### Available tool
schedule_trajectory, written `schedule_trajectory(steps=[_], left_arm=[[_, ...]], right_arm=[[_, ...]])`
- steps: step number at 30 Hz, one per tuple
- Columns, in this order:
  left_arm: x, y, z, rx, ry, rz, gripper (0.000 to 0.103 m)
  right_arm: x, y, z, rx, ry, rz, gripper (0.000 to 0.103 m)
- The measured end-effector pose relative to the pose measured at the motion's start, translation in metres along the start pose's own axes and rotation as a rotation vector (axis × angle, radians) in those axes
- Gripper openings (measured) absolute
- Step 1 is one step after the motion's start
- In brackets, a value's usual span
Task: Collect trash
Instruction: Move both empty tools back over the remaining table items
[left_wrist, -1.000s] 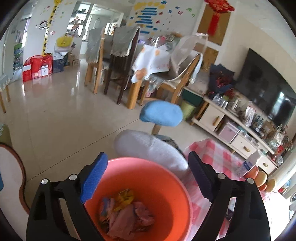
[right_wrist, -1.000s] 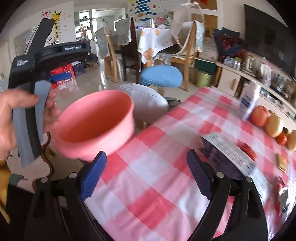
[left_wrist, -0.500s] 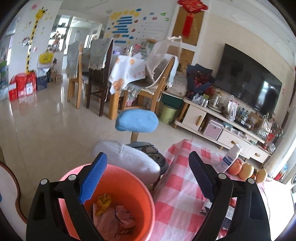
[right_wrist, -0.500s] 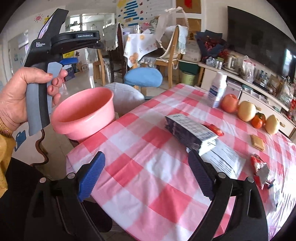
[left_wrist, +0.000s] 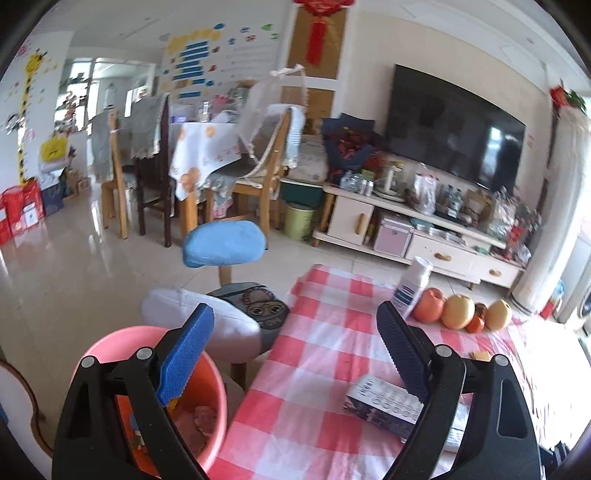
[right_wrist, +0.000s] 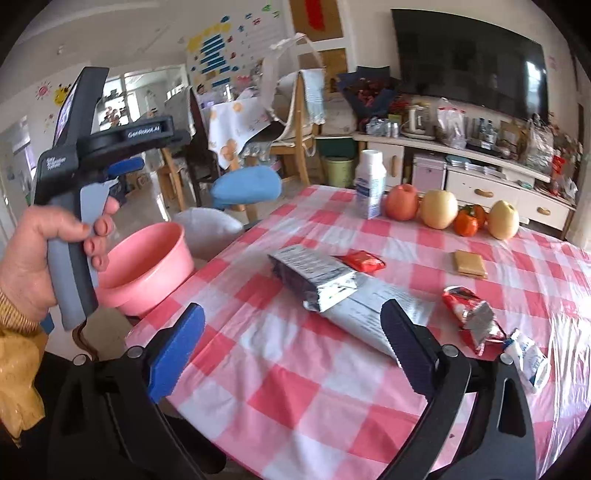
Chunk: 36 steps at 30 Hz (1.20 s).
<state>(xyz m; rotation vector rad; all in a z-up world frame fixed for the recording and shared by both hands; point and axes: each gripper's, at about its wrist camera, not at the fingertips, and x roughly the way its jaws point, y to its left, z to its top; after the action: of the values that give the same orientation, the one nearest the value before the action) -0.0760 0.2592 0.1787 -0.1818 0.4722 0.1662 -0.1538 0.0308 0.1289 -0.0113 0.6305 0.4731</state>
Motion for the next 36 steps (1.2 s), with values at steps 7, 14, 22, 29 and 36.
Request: schedule_trajectory(steps=[7, 14, 22, 29, 36], left_arm=[[-0.004, -0.043, -0.006, 0.080, -0.004, -0.040, 0.089], [-0.008, -0.078, -0.013, 0.120, 0.005, -0.082, 0.089], [-0.004, -0.115, -0.021, 0.174, 0.033, -0.108, 0.089], [-0.001, -0.150, -0.032, 0.240, 0.054, -0.130, 0.090], [0.002, -0.177, -0.046, 0.306, 0.090, -0.159, 0.090]], right_arm=[[-0.015, -0.023, 0.000, 0.033, -0.031, -0.027, 0.097], [-0.030, -0.053, 0.001, 0.097, -0.062, -0.052, 0.099], [-0.038, -0.087, -0.003, 0.152, -0.071, -0.074, 0.099], [-0.044, -0.117, -0.007, 0.196, -0.072, -0.094, 0.099], [-0.054, -0.150, -0.010, 0.241, -0.077, -0.125, 0.099]])
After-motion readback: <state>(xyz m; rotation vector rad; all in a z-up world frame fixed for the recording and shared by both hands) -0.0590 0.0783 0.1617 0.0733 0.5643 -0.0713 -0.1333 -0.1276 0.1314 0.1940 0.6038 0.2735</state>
